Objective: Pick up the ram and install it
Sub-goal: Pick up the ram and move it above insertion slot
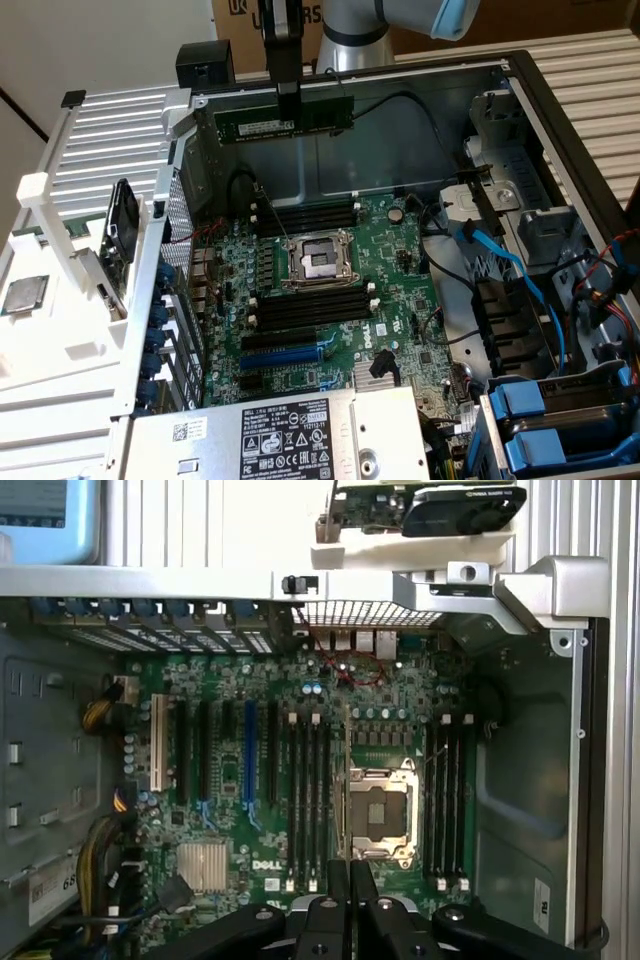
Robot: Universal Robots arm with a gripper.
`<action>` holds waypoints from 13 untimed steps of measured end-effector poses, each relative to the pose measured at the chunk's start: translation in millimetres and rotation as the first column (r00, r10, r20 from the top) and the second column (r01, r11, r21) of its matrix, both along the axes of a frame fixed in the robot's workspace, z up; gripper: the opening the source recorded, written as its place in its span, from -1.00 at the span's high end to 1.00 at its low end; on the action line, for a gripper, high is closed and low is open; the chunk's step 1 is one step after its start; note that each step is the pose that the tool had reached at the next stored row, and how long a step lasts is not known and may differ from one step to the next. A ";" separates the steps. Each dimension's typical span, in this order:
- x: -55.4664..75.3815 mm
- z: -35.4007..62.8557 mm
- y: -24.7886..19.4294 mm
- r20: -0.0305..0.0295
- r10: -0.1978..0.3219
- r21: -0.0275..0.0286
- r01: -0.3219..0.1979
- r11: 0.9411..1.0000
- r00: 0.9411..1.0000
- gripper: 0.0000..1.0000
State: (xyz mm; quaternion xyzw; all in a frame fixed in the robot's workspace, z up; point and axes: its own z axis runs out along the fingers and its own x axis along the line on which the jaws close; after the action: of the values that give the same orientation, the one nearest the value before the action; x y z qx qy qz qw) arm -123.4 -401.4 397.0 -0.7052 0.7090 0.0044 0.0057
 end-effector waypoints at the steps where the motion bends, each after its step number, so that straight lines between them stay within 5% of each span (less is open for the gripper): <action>1: 0.1 -1.8 -0.5 0.000 0.000 0.000 0.000 1.000 1.000 0.74; 7: 2.2 -8.8 -5.9 0.000 0.000 0.001 0.000 1.000 1.000 0.74; 13: 20.9 -19.0 -5.9 -0.001 0.000 0.001 0.000 1.000 1.000 0.74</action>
State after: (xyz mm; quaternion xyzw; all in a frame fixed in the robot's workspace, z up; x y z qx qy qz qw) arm -102.6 -407.2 378.0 -0.7051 0.7091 0.0050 0.0059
